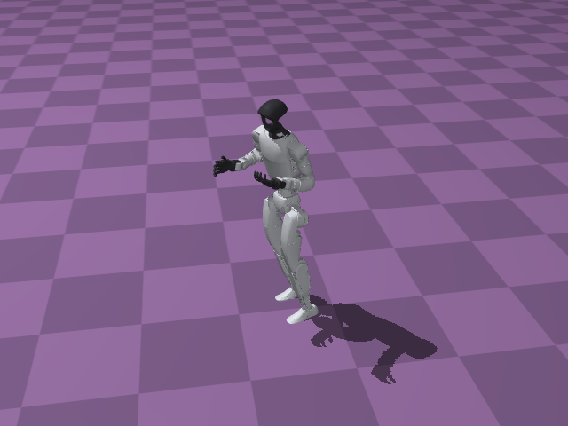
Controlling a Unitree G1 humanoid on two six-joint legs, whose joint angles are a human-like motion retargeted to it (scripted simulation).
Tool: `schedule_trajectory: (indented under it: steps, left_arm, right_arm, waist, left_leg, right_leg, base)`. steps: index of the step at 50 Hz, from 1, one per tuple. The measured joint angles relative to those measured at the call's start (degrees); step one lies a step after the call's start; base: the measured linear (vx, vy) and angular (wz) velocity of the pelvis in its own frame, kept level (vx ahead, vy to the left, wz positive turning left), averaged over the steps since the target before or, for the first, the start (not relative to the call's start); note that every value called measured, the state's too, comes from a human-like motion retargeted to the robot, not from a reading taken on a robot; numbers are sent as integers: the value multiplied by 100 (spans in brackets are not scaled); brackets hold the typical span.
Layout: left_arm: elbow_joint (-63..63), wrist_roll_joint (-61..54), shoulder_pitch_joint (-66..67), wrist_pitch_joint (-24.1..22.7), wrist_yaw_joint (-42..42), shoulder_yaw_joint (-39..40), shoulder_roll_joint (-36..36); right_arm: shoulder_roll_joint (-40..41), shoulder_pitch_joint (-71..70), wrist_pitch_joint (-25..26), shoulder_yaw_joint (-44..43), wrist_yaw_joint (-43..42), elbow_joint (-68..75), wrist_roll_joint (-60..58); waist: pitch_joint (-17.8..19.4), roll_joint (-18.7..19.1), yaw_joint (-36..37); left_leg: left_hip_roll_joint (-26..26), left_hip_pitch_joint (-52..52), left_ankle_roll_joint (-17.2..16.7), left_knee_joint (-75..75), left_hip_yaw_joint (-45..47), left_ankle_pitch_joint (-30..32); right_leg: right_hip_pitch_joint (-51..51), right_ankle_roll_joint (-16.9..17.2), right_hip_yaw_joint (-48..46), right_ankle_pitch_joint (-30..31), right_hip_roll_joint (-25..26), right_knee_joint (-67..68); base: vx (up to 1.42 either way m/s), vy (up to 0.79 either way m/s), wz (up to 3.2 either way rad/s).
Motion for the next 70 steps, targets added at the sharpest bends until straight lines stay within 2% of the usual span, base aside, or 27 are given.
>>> schedule_trajectory:
  steps: [3, 5, 7, 9, 13, 17, 20, 23, 25, 27, 28, 30, 33, 35, 37, 40, 44, 47, 50, 52, 55, 58, 61, 63, 66, 68, 70]
  left_arm:
    - [287, -129, -124, -23, 172, 24, 580]
    - [567, 788, -361, -43, 469, 78, 1141]
    - [595, 1141, -491, -50, 871, 92, 1393]
    - [436, 1195, -314, -15, 896, 172, 1352]
    - [156, 1722, -12, -53, 902, 270, 923]
    - [155, 4368, -287, -147, 1656, 329, 1120]
    - [249, 6558, -712, -121, 2323, 173, 1340]
    - [310, 7862, -1405, -11, 2466, -67, 1461]
    - [654, 8895, -2496, 225, 2443, -358, 1766]
    - [1532, 10013, -4066, 595, 2321, -964, 2285]
    - [2060, 10246, -4862, 872, 2211, -1412, 2444]
    - [3162, 10757, -6087, 1167, 1845, -2364, 2548]
    - [3837, 11024, -6210, 1134, 1965, -3146, 2567]
    - [3754, 10613, -5559, 967, 2328, -3189, 2570]
    - [3328, 9668, -4648, 724, 2504, -2904, 2498]
    - [2780, 8361, -3544, 468, 2593, -2581, 2216]
    - [2004, 6908, -2379, 291, 2344, -2314, 1813]
    - [1319, 5563, -1562, 270, 1794, -1805, 1488]
    - [844, 4056, -827, 355, 1362, -1142, 1056]
    - [624, 3462, -443, 252, 1360, -1073, 759]
    - [447, 2457, -303, 81, 1162, -1322, 478]
    - [425, 1999, -249, 180, 847, -1234, 543]
    - [442, 1939, -249, 173, 652, -1098, 551]
    - [438, 1922, -331, 68, 635, -1092, 462]
    - [454, 1459, -752, -199, 627, -1267, 236]
    - [561, 685, -1142, -359, 420, -1456, -56]
    - [640, -1006, -1387, -502, 135, -1628, -650]
  right_arm:
    - [68, 408, -25, 5, 25, 113, 298]
    - [138, 424, -168, -194, -157, -41, 564]
    - [182, 126, -252, -541, -243, -441, 763]
    - [226, -382, -269, -850, -77, -897, 814]
    - [495, -1169, -290, -813, -29, -1470, 578]
    - [406, -850, -438, -627, -107, -1689, 461]
    - [81, -643, -506, -294, -94, -1651, 346]
    - [-161, -595, -593, 133, -66, -1655, 310]
    - [-189, -664, -639, 164, -3, -1665, 319]
    - [-132, -581, -710, -73, 58, -1839, 526]
    - [-74, -506, -702, -132, 82, -1937, 572]
    - [-37, -276, -745, -252, 197, -2227, 902]
    - [-209, 9, -752, -240, 456, -2493, 1387]
    - [-326, 131, -707, -112, 600, -2465, 1618]
    - [-307, 205, -675, 99, 606, -2340, 1788]
    - [-44, 73, -650, 363, 432, -2056, 1890]
    - [366, -355, -608, 497, 168, -1920, 1633]
    - [455, -1175, -574, 750, 112, -1777, 1484]
    - [464, -2448, -450, 919, 137, -1476, 1261]
    - [659, -3010, -399, 998, 167, -1503, 1147]
    - [992, -3459, -461, 1119, -132, -1661, 561]
    - [1207, -3302, -444, 1211, -100, -1831, 629]
    - [1283, -3107, -389, 1308, 39, -1834, 578]
    - [1266, -3008, -390, 1386, 78, -1783, 406]
    - [1294, -3106, -327, 1404, 316, -1565, 334]
    - [1418, -3464, -259, 1342, 517, -1383, 532]
    - [1585, -4040, -223, 1340, 466, -1216, 600]
  waist:
    - [169, 41, -212]
    - [396, 271, -126]
    - [602, 503, 30]
    - [646, 528, -3]
    - [306, 216, -381]
    - [-107, 215, -466]
    - [-241, 386, -788]
    - [-4, 643, -1150]
    - [271, 655, -1220]
    - [558, 563, -1288]
    - [658, 402, -1221]
    - [684, 310, -1220]
    - [319, 490, -1510]
    - [61, 698, -1817]
    - [-75, 778, -2074]
    - [-289, 633, -2081]
    - [-263, 438, -1465]
    - [223, 648, -1019]
    - [775, 969, -798]
    - [708, 939, -682]
    - [291, 668, -365]
    - [-163, 479, -102]
    - [-336, 446, -57]
    - [-256, 560, -98]
    - [90, 746, -120]
    - [459, 739, -79]
    - [943, 742, 131]
  left_leg:
    - [-76, -651, -160, 1968, 306, -488]
    - [149, -1167, -342, 3575, 482, -839]
    - [539, -1474, -259, 4637, 682, -1175]
    - [922, -1608, 111, 5024, 1005, -1494]
    - [1183, -1250, 818, 3744, 1823, -1633]
    - [747, -377, 623, 1034, 1659, -650]
    - [712, 3, 409, 216, 1538, -320]
    - [964, 427, 171, 175, 1754, -822]
    - [1113, 451, 157, 506, 1803, -1250]
    - [1273, 34, -103, 1561, 1670, -1716]
    - [1117, -107, 222, 1826, 1677, -1788]
    - [1009, -322, 238, 2135, 1615, -1791]
    - [976, -197, 34, 1417, 1523, -1275]
    - [978, 30, -73, 614, 1413, -622]
    - [858, 232, -100, 35, 1256, -6]
    - [500, 213, 68, -259, 1071, 365]
    - [360, -343, 477, 1393, 1120, -675]
    - [822, -686, 656, 3403, 1384, -1634]
    - [1236, -611, 845, 4353, 1451, -2062]
    - [1140, -647, 991, 4270, 1444, -2164]
    - [780, -675, 1015, 3309, 1585, -2072]
    - [470, -368, 841, 1754, 1688, -1105]
    - [404, 88, 596, 551, 1570, -357]
    - [520, 396, 388, 165, 1313, -468]
    - [808, 475, 304, 456, 860, -1364]
    - [899, 28, 269, 1501, 630, -2156]
    - [900, -459, 394, 2581, 547, -2628]
  right_leg:
    - [236, -196, 172, -570, -211, 49]
    - [337, -408, 460, -1184, -187, 290]
    - [199, -536, 856, -1646, -83, 803]
    - [-97, -459, 1154, -1774, -52, 1276]
    - [-309, 50, 1519, -1046, -239, 865]
    - [28, 194, 1697, 16, -252, -221]
    - [266, 163, 1406, 378, -163, -575]
    - [197, -20, 857, -145, -2, 326]
    - [-489, -118, 457, -935, -48, 2161]
    - [-1038, -181, 145, -1527, -243, 3630]
    - [-1306, -263, 193, -1732, -457, 4199]
    - [-1584, -300, 199, -1923, -624, 4719]
    - [-1529, -300, 139, -1691, -461, 3944]
    - [-1141, -360, 113, -1212, -217, 2547]
    - [-486, -325, 222, -334, -103, 779]
    - [-95, 67, 294, 634, -324, -528]
    - [88, 337, 173, -143, -657, -655]
    - [281, -11, 315, -900, -519, -350]
    - [144, -450, 469, -1396, -243, 668]
    - [23, -447, 412, -1343, -255, 818]
    - [-31, -27, 167, -734, -436, 200]
    - [-8, 174, -7, 136, -492, -415]
    - [67, 217, -161, 498, -405, -608]
    - [114, 112, -400, 248, -327, -253]
    - [-484, -203, -934, -949, -507, 2146]
    - [-1005, -342, -1197, -1729, -898, 3917]
    - [-1307, -488, -1266, -2218, -1246, 5002]
  base:
    - [3, -2, -132]
    - [0, 3, -176]
    - [-1, 8, -197]
    - [2, 11, -170]
    - [13, 11, -113]
    - [18, 14, -88]
    - [9, 18, -20]
    - [1, 21, -7]
    - [-9, 17, -9]
    - [-10, 11, 27]
    - [-6, 9, 20]
    - [3, 8, 25]
    - [12, 1, 22]
    - [13, -9, 31]
    - [11, -14, 48]
    - [6, -16, 22]
    - [0, -14, -29]
    - [-4, -9, -56]
    - [-2, -3, -29]
    - [3, -1, 18]
    - [9, 2, 63]
    - [7, 8, 67]
    - [2, 9, 66]
    - [-2, 10, 71]
    - [-9, 10, 77]
    - [-15, 5, 101]
    - [-17, 2, 66]
